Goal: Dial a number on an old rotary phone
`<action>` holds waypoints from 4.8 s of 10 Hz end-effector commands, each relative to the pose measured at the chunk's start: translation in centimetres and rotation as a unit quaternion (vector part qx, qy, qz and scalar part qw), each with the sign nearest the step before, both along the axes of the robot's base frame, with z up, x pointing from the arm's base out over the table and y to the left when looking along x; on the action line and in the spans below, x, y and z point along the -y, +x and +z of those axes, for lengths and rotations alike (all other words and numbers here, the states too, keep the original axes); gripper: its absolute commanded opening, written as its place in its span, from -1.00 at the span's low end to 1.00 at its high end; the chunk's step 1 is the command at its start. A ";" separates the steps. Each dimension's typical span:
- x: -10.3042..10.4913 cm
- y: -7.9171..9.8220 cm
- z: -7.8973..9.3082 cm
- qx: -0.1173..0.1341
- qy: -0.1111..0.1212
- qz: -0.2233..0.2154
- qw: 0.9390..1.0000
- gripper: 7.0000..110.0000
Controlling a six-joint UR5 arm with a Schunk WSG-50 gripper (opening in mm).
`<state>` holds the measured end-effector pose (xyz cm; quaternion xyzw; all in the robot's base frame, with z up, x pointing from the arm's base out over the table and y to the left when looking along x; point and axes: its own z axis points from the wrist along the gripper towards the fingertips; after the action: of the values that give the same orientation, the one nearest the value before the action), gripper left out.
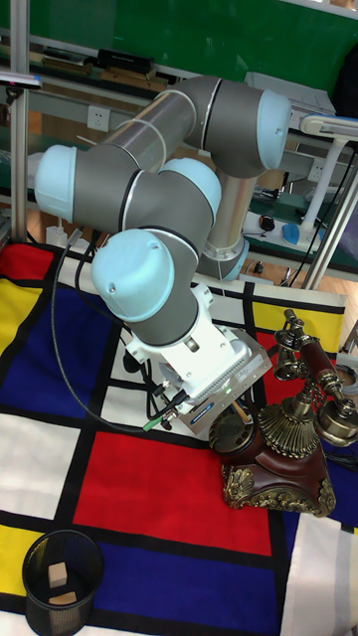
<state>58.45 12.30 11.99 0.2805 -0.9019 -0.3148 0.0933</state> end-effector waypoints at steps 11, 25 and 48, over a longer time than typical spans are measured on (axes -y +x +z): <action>-0.6 0.2 -0.2 -0.004 0.003 -0.009 1.000 -1.00; -1.1 1.4 -0.3 0.003 0.008 -0.022 1.000 -1.00; -0.7 3.4 -1.0 0.011 0.013 -0.039 0.999 -1.00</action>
<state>61.42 12.92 10.93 0.2529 -0.9078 -0.3264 0.0734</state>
